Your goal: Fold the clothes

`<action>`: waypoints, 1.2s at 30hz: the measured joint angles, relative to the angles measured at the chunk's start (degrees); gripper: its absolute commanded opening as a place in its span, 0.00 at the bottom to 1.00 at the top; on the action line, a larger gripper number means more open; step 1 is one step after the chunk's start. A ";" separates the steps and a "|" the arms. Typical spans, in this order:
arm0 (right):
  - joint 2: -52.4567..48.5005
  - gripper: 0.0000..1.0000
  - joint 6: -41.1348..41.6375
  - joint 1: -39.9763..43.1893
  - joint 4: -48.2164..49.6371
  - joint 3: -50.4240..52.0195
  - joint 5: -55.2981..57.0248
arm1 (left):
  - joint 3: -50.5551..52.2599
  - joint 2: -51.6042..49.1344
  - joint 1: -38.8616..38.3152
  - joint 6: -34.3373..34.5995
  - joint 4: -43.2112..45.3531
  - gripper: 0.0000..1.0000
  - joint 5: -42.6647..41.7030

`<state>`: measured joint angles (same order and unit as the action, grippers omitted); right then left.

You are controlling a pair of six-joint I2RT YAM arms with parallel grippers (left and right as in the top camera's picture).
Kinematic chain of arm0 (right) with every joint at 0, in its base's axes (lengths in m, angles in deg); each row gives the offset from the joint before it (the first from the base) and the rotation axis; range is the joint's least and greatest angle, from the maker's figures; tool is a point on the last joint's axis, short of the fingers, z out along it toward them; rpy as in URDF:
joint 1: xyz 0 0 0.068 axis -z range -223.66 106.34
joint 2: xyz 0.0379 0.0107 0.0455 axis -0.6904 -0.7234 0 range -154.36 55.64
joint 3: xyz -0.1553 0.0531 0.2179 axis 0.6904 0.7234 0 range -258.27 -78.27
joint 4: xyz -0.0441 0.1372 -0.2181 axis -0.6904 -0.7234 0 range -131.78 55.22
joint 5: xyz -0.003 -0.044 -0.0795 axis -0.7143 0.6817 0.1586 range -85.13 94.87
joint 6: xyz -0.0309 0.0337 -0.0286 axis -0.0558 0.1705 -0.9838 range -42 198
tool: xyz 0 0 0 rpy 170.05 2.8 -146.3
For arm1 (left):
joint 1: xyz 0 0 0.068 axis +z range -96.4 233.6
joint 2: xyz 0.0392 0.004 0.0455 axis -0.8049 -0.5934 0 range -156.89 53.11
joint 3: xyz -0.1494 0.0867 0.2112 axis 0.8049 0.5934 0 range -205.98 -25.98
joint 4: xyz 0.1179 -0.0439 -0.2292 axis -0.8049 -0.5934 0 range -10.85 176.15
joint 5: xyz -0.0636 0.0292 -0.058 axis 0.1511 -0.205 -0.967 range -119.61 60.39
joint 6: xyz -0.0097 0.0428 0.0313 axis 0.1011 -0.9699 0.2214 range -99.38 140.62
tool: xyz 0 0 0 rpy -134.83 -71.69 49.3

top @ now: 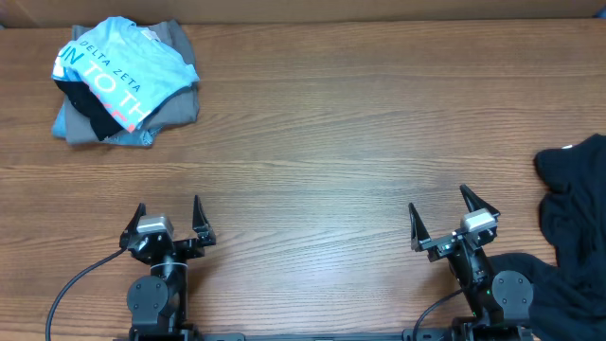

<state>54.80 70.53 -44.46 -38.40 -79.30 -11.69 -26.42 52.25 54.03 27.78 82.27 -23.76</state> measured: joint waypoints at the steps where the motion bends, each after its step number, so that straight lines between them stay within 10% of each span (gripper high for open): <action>1: 0.00 1.00 -0.02 0.00 0.04 0.00 0.00 | 0.00 0.00 0.00 0.00 0.02 1.00 0.00; 36: 0.00 1.00 -0.04 0.02 0.02 0.00 -0.02 | 0.00 0.00 0.00 0.00 0.00 1.00 -0.04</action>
<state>54.80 70.49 -44.44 -38.38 -79.30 -11.71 -26.42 52.25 54.03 27.78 82.27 -23.81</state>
